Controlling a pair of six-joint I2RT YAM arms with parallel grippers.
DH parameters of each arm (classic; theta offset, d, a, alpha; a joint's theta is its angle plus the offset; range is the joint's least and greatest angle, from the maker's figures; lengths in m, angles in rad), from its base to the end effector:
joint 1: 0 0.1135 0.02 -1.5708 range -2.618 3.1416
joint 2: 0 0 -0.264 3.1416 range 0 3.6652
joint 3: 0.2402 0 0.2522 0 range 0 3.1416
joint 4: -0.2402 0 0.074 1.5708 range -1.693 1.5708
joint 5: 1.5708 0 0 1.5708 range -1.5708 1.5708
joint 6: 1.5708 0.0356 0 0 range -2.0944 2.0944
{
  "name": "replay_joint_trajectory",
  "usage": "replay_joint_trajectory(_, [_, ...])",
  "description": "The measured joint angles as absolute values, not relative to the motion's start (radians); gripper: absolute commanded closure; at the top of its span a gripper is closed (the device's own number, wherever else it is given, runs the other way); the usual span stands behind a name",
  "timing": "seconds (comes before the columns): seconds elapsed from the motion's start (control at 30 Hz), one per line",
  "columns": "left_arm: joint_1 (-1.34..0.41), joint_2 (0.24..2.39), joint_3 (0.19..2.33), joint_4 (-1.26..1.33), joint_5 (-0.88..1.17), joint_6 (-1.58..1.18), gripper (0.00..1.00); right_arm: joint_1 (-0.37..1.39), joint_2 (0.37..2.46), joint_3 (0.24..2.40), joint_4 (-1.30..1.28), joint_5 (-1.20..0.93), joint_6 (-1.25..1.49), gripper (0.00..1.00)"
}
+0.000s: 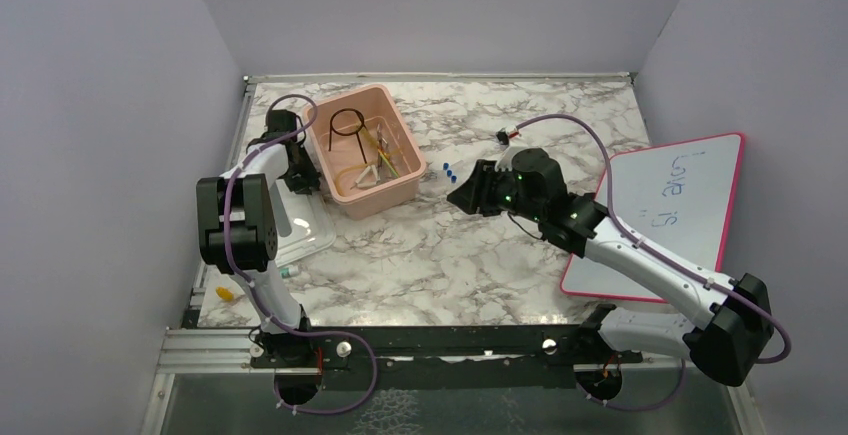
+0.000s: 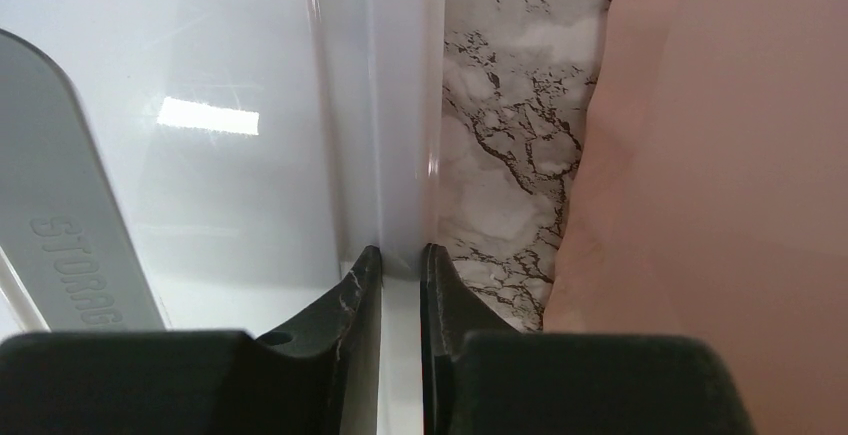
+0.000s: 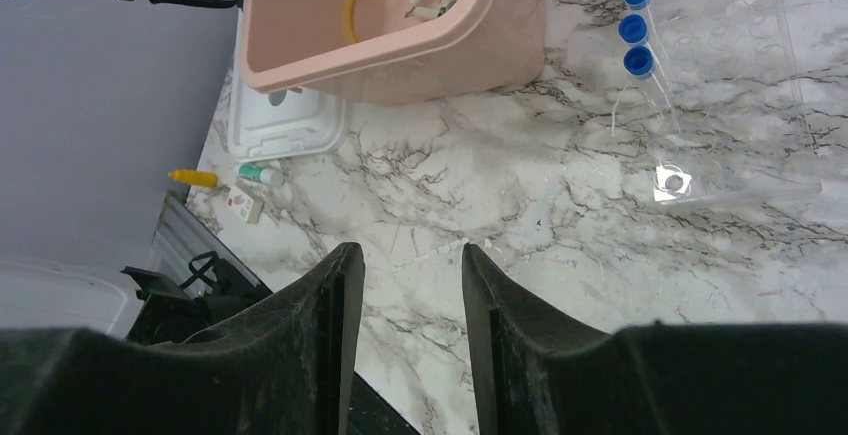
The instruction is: Organize the chemistry lab equipment
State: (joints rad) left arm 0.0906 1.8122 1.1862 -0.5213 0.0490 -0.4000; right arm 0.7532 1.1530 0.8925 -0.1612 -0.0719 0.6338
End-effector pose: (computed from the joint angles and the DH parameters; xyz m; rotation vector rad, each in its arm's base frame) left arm 0.3605 0.0310 0.1751 -0.6481 2.6483 -0.1563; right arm 0.1915 0.1831 0.3048 -0.1761 2.1171 0.9377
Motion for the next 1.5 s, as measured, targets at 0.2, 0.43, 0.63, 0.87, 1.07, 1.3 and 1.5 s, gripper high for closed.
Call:
replay_joint_trajectory(0.2, [0.091,1.787,1.183,-0.531,0.044,-0.395,0.99,0.754,1.171,0.897,-0.167,-0.072,0.627,0.55])
replay_joint_trajectory(0.43, [0.091,1.570,1.127,-0.549,0.040,-0.399,1.00,0.795,1.240,0.948,-0.178,-0.072,0.623,0.53])
replay_joint_trajectory(0.63, [0.091,1.375,1.063,-0.542,0.038,-0.415,1.00,0.879,1.319,1.022,-0.176,-0.072,0.625,0.50])
replay_joint_trajectory(0.87, [0.091,1.261,1.026,-0.549,0.036,-0.430,1.00,1.012,1.471,1.146,-0.167,-0.055,0.626,0.47])
replay_joint_trajectory(1.07, [0.092,1.195,1.068,-0.580,0.047,-0.429,1.00,1.058,1.560,1.234,-0.131,-0.046,0.607,0.45])
replay_joint_trajectory(1.3, [0.092,1.172,1.153,-0.588,0.196,-0.433,1.00,1.058,1.594,1.305,-0.097,-0.033,0.581,0.44])
replay_joint_trajectory(1.5, [0.092,1.172,1.176,-0.585,0.327,-0.466,1.00,1.058,1.623,1.384,-0.089,-0.004,0.553,0.41])
